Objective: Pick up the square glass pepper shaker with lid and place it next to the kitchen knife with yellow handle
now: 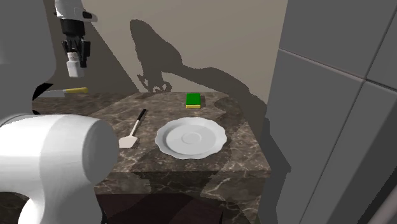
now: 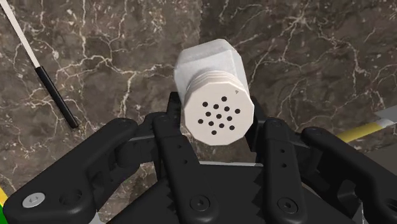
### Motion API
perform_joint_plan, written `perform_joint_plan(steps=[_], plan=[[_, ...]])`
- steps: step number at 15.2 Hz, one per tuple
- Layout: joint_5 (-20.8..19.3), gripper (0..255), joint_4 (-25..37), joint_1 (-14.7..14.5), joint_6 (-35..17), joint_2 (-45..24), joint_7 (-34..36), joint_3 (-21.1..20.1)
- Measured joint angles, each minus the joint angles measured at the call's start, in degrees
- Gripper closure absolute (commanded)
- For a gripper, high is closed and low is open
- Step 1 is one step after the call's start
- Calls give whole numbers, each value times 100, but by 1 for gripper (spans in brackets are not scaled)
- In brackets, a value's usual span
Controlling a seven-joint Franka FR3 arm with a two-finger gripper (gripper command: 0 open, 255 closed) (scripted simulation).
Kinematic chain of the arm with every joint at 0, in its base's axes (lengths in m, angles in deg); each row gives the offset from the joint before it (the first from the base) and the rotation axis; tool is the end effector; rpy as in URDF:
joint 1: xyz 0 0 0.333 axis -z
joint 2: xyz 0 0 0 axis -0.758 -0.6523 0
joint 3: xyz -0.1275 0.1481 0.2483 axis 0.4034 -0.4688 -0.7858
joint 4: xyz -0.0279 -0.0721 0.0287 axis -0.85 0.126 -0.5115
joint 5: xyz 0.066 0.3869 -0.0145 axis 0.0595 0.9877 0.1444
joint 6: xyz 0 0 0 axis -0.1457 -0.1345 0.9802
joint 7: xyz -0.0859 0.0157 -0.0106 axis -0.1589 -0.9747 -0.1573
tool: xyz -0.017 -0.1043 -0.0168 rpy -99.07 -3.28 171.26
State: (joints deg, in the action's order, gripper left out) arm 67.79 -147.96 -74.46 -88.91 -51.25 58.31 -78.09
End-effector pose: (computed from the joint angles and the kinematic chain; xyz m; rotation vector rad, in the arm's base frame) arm 0.4252 0.4373 0.4948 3.0841 -0.0218 -0.2799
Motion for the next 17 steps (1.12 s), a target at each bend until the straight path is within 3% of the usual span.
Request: perform_joint_plan(steps=[7, 12, 15, 17], plan=[[-294, 255, 1208, -748, 273, -928, 947, -254], [-622, 255, 2611, -1456, 662, -1932, 1530, -304], [-857, 255, 4005, -2037, 1186, -2768, 1815, -262], [-881, 255, 4103, -2115, 1181, -2870, 1866, -256]])
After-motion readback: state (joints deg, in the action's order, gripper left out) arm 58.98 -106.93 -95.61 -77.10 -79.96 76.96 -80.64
